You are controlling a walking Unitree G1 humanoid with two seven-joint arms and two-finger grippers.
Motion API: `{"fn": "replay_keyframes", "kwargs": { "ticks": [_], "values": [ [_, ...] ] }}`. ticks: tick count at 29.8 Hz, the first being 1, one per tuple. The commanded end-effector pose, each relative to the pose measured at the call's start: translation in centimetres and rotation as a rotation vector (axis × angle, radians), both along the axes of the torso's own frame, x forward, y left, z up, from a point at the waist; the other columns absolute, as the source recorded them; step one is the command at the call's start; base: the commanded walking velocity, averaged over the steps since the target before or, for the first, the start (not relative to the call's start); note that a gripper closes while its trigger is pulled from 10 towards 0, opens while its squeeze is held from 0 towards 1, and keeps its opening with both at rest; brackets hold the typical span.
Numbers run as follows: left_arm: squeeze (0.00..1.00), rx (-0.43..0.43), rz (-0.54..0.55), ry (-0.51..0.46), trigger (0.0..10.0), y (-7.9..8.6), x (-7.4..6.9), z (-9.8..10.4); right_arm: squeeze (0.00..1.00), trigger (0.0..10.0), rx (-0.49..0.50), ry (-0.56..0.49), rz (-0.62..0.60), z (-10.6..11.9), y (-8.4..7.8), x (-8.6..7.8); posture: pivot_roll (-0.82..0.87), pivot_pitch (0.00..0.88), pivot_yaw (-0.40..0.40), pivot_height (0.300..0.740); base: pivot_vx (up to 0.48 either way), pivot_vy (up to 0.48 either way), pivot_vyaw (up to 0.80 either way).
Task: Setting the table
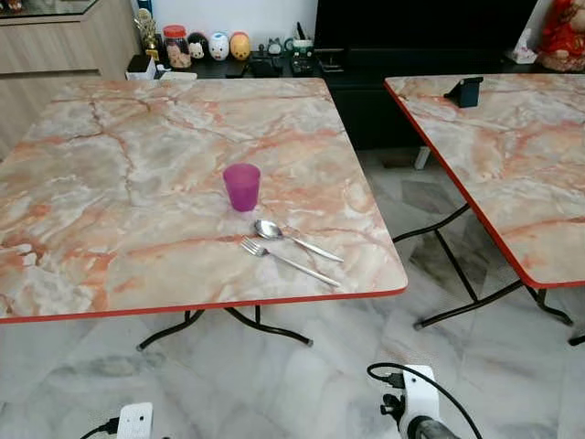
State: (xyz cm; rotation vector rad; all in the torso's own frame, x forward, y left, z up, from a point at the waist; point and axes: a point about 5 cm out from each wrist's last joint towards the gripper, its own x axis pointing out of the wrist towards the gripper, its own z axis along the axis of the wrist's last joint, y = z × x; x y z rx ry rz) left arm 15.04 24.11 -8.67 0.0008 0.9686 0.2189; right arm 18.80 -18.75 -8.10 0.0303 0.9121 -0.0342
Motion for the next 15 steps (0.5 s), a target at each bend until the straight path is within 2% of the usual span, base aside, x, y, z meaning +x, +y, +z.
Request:
{"fn": "replay_keyframes", "kwargs": {
  "ticks": [1, 7, 14, 15],
  "values": [
    [0.0, 0.008, -0.01, 0.024, 10.0, -0.1, -0.4, -0.2, 0.0, 10.0, -0.008, -0.028, 0.003, 0.3, 0.0, 0.4, 0.04, 0.0, -0.037, 0.74, 0.0, 0.0, 0.0],
    [0.0, 0.012, -0.016, 0.027, 10.0, 0.0, -0.5, -0.2, 0.0, 10.0, -0.064, -0.106, -0.09, 0.6, -0.5, 0.6, 0.04, 0.0, -0.038, 0.74, 0.0, 0.0, 0.0],
    [0.0, 0.017, -0.02, 0.03, 10.0, 0.1, -0.6, -0.2, 0.0, 10.0, -0.101, -0.168, -0.121, 1.0, -0.7, 0.8, 0.03, 0.0, -0.04, 0.74, 0.0, 0.0, 0.0],
    [0.0, 0.019, -0.024, 0.03, 10.0, 0.1, -0.6, -0.2, 0.0, 10.0, -0.341, -0.422, -0.026, 3.7, -2.6, 2.7, 0.03, 0.0, -0.041, 0.74, 0.0, 0.0, 0.0]
  ]
}}
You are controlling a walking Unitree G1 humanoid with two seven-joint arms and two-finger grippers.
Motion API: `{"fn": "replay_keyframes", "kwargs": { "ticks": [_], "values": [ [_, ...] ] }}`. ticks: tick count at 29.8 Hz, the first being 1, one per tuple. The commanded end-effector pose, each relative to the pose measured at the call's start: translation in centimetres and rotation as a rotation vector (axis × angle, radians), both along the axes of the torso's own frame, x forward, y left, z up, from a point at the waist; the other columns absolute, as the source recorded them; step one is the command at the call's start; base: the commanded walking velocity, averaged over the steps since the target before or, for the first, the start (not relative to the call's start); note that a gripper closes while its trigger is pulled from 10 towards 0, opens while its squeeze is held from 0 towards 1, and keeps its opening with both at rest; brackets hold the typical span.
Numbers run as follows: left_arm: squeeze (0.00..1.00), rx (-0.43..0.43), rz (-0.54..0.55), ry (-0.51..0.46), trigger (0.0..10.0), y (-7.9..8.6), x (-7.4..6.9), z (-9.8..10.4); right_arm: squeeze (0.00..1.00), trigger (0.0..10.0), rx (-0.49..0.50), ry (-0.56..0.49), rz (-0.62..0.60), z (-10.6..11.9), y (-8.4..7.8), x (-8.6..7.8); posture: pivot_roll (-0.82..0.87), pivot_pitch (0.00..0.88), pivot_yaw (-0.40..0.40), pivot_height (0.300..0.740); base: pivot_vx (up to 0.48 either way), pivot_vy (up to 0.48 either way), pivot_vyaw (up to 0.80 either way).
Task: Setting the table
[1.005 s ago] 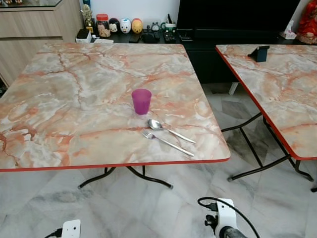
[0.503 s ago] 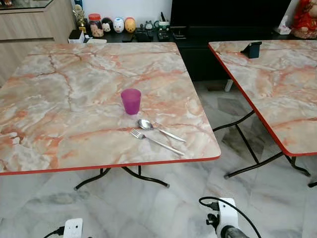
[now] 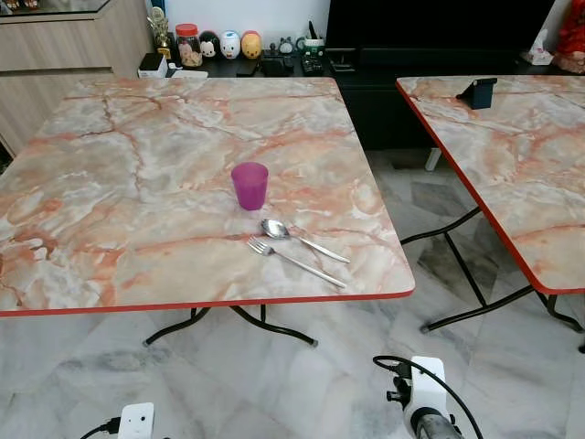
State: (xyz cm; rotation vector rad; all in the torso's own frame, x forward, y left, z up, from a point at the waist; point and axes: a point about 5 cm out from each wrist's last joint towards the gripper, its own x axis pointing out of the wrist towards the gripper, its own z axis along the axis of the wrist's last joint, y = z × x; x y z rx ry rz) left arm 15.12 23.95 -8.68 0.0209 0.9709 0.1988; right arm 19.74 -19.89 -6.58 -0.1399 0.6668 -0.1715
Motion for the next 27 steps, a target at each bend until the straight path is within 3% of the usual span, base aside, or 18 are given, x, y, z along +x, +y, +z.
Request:
{"fn": "replay_keyframes", "kwargs": {
  "ticks": [1, 3, 5, 7, 11, 14, 17, 19, 21, 22, 26, 27],
  "values": [
    [0.0, 0.013, 0.0, 0.027, 10.0, 0.3, -0.7, -0.2, 0.0, 10.0, -0.102, -0.242, -0.005, 3.0, -1.7, 2.3, 0.03, 0.0, -0.041, 0.74, 0.0, 0.0, 0.0],
    [0.0, 0.015, -0.002, 0.026, 10.0, 0.3, -0.6, -0.2, 0.0, 10.0, -0.014, -0.301, -0.091, 3.6, -2.0, 2.6, 0.02, 0.0, -0.04, 0.74, 0.0, 0.0, 0.0],
    [0.0, 0.015, -0.002, 0.027, 10.0, 0.3, -0.6, -0.2, 0.0, 10.0, -0.037, -0.314, -0.106, 3.7, -2.1, 2.6, 0.02, 0.0, -0.038, 0.74, 0.0, 0.0, 0.0],
    [0.0, 0.018, -0.005, 0.028, 10.0, 0.3, -0.6, -0.2, 0.0, 10.0, -0.092, -0.398, -0.151, 4.7, -3.4, 1.9, 0.01, 0.0, -0.034, 0.74, 0.0, 0.0, 0.0],
    [0.0, 0.021, -0.007, 0.027, 10.0, 0.4, -0.6, -0.2, 0.0, 10.0, -0.111, -0.524, -0.152, 6.6, -3.4, 2.3, 0.01, 0.0, -0.034, 0.74, 0.0, 0.0, 0.0],
    [0.0, 0.027, -0.006, 0.025, 10.0, 0.4, -0.6, -0.1, 0.0, 10.0, -0.083, -0.619, -0.117, 8.9, -3.0, 3.9, 0.01, 0.0, -0.034, 0.74, 0.0, 0.0, 0.0],
    [0.0, 0.032, -0.001, 0.023, 10.0, 0.4, -0.6, -0.1, 0.0, 10.0, -0.051, -0.696, -0.018, 11.4, -2.0, 6.9, 0.01, 0.0, -0.036, 0.74, 0.0, 0.0, 0.0],
    [0.0, 0.033, 0.0, 0.023, 10.0, 0.4, -0.6, -0.1, 0.0, 10.0, -0.046, -0.727, 0.024, 12.7, -1.6, 8.0, 0.02, 0.0, -0.042, 0.74, 0.0, 0.0, 0.0],
    [0.0, 0.032, 0.009, 0.019, 10.0, 0.4, -0.5, -0.1, 0.0, 10.0, -0.019, -0.779, 0.092, 15.0, -0.5, 10.2, 0.02, 0.0, -0.045, 0.74, 0.0, 0.0, 0.0],
    [0.0, 0.031, 0.018, 0.016, 10.0, 0.4, -0.5, -0.1, 0.0, 10.0, 0.012, -0.824, 0.16, 16.9, 0.8, 11.9, 0.03, 0.0, -0.049, 0.74, 0.0, 0.0, 0.0],
    [0.0, 0.029, 0.031, 0.012, 10.0, 0.4, -0.5, -0.1, 0.0, 10.0, 0.075, -0.85, 0.344, 19.1, 4.6, 14.2, 0.03, 0.0, -0.046, 0.74, 0.0, 0.0, 0.0],
    [0.0, 0.029, 0.031, 0.012, 10.0, 0.4, -0.5, -0.1, 0.0, 10.0, 0.075, -0.85, 0.344, 19.1, 4.6, 14.2, 0.03, 0.0, -0.046, 0.74, 0.0, 0.0, 0.0]
  ]
}}
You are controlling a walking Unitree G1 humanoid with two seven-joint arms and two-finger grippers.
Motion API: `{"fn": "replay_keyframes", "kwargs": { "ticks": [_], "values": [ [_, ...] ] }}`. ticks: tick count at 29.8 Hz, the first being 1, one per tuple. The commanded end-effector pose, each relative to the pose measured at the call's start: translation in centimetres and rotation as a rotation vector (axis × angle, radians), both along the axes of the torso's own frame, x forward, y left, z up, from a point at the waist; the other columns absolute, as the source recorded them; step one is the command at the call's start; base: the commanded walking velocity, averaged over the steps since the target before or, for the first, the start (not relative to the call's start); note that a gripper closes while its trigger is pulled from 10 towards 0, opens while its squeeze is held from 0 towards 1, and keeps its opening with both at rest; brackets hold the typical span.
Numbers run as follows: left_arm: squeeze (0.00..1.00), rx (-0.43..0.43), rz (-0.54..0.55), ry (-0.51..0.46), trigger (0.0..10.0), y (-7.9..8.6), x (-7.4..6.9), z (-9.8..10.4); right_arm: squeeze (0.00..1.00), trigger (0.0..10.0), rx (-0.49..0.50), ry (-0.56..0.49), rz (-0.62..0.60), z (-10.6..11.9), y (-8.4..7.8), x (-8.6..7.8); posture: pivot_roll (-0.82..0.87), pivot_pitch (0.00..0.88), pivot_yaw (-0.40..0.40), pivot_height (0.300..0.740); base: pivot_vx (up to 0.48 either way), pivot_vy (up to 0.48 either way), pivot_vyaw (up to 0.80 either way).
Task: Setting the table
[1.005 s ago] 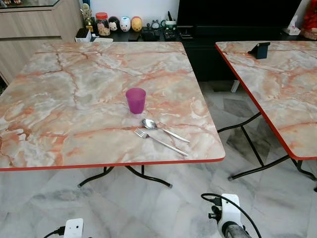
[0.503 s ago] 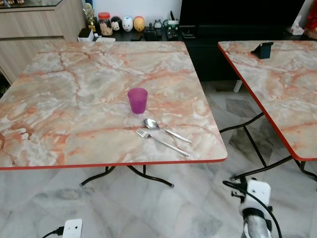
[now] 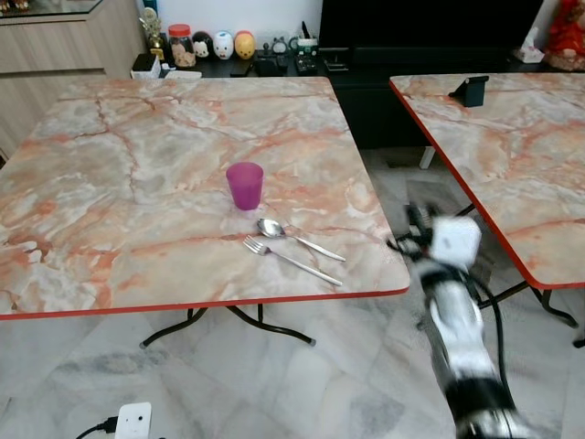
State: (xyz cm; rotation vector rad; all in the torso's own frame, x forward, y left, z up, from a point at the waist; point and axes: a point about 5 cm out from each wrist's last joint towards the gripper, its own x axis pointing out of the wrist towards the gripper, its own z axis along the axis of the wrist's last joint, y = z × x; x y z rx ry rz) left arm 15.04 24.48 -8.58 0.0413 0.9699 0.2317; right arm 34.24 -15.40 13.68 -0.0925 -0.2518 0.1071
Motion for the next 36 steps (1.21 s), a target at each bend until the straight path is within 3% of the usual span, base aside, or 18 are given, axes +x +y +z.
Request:
{"fn": "replay_keyframes", "kwargs": {
  "ticks": [1, 10, 20, 36],
  "values": [
    [0.0, -0.005, 0.016, 0.007, 10.0, -0.2, -0.3, -0.2, 0.0, 10.0, 0.014, 0.057, 0.032, -0.9, 0.7, 0.0, 0.04, 0.0, -0.047, 0.74, 0.0, 0.0, 0.0],
    [0.0, -0.011, 0.042, -0.011, 10.0, -0.1, -0.3, -0.1, 0.0, 10.0, 0.062, 0.057, 0.062, -0.4, 2.3, 0.2, 0.04, 0.0, -0.038, 0.74, 0.0, 0.0, 0.0],
    [0.0, -0.012, 0.043, -0.01, 10.0, 0.0, -0.3, -0.1, 0.0, 10.0, 0.051, 0.051, 0.039, -0.4, 2.1, 0.1, 0.04, 0.0, -0.036, 0.74, 0.0, 0.0, 0.0],
    [0.0, -0.011, 0.044, -0.012, 10.0, 0.0, -0.2, -0.1, 0.0, 10.0, 0.065, 0.04, 0.057, -0.1, 2.7, 0.3, 0.04, 0.0, -0.039, 0.74, 0.0, 0.0, 0.78]
  ]
}}
